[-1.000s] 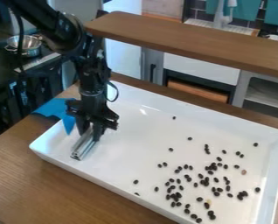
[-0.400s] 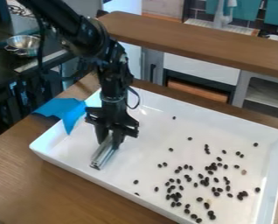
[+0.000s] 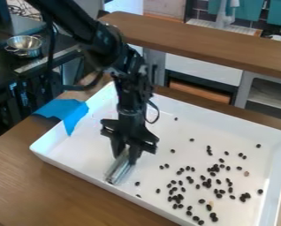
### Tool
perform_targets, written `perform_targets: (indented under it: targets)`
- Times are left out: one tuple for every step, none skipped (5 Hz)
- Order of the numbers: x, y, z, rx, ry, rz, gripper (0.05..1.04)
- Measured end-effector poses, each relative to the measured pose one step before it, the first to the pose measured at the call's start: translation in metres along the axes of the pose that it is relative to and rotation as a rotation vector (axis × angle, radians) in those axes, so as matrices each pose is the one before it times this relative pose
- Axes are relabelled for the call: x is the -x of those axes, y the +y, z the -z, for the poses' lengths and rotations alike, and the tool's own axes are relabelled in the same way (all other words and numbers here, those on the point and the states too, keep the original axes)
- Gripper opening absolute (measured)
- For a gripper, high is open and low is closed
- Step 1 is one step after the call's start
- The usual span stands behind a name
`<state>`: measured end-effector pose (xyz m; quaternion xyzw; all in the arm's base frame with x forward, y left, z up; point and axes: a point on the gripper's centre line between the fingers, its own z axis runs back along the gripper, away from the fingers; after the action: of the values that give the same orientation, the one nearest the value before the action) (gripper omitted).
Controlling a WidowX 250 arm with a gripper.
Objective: Sweep into pile
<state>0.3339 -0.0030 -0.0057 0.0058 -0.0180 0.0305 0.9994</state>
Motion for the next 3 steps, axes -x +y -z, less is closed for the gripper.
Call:
perform_targets:
  targets:
    - [0.00856,-0.01748,-0.00113,0.0073,0.0109,0.0443,0.369]
    - [0.00287,-0.01263,0.00128,-0.0002,0.0012,0.0226,0.369]
    - [0.0013,-0.01613,-0.00063,0.0029,-0.0046,0.0142,0.369]
